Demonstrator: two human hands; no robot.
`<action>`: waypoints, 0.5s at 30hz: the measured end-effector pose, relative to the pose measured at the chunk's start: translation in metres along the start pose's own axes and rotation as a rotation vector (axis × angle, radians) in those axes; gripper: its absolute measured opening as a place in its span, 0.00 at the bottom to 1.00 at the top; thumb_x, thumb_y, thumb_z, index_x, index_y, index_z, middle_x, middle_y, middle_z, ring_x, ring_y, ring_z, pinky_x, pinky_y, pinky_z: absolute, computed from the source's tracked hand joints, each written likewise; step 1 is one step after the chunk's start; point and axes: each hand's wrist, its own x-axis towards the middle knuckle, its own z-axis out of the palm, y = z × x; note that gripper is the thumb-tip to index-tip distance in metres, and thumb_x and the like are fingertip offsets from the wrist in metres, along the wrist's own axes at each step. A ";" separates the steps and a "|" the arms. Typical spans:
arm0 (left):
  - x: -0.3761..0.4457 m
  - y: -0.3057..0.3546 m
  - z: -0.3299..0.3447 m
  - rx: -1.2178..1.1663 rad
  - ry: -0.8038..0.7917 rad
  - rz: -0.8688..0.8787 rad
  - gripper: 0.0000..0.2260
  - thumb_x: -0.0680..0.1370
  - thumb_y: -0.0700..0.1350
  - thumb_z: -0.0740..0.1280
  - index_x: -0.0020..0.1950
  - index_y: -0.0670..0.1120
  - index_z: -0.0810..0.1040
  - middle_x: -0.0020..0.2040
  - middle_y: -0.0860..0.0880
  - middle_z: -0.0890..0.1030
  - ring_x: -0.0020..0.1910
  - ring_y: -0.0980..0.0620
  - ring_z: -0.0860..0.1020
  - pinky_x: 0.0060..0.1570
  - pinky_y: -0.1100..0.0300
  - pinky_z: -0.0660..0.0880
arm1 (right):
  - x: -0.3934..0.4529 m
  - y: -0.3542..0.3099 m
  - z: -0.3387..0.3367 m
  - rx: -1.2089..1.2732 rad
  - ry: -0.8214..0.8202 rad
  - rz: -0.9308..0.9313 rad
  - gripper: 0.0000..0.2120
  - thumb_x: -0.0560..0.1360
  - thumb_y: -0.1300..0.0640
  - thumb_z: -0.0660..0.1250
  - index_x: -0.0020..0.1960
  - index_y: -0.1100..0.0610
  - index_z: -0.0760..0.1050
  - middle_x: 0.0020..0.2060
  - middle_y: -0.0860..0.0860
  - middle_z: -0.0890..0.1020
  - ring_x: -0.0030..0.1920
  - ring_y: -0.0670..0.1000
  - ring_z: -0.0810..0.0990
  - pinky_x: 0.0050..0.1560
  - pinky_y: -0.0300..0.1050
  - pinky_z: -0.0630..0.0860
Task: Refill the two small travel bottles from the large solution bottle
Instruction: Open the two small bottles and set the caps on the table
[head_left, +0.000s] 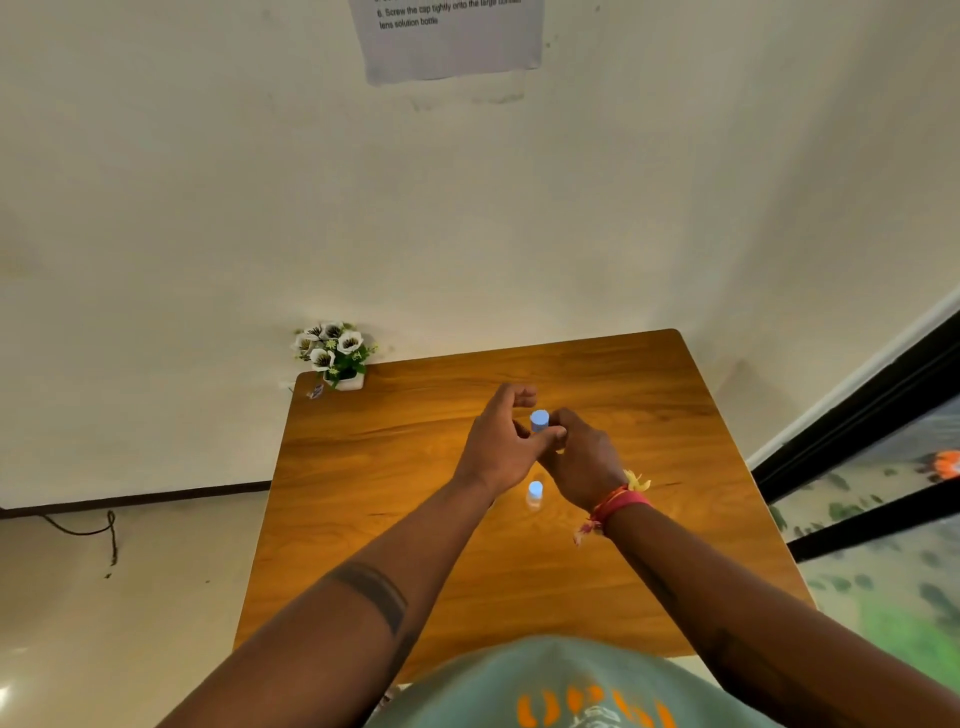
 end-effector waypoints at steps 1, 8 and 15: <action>-0.001 0.000 0.000 -0.025 -0.020 -0.001 0.26 0.75 0.51 0.76 0.71 0.55 0.71 0.63 0.59 0.77 0.49 0.56 0.80 0.46 0.64 0.81 | 0.001 -0.001 -0.001 -0.006 0.020 0.003 0.13 0.77 0.55 0.71 0.60 0.54 0.75 0.50 0.52 0.85 0.49 0.54 0.84 0.39 0.42 0.77; -0.004 0.001 0.000 -0.021 0.035 0.026 0.16 0.79 0.44 0.72 0.66 0.55 0.79 0.59 0.58 0.81 0.47 0.60 0.80 0.43 0.69 0.77 | 0.005 0.000 -0.001 -0.025 0.029 0.014 0.14 0.77 0.52 0.72 0.60 0.54 0.75 0.53 0.52 0.84 0.51 0.54 0.83 0.42 0.44 0.77; 0.002 0.000 0.008 0.052 0.147 0.005 0.11 0.76 0.50 0.74 0.53 0.52 0.74 0.49 0.53 0.77 0.44 0.53 0.77 0.37 0.62 0.76 | 0.005 -0.007 0.006 -0.044 0.014 0.014 0.10 0.77 0.58 0.70 0.57 0.54 0.74 0.47 0.51 0.84 0.42 0.51 0.81 0.35 0.42 0.76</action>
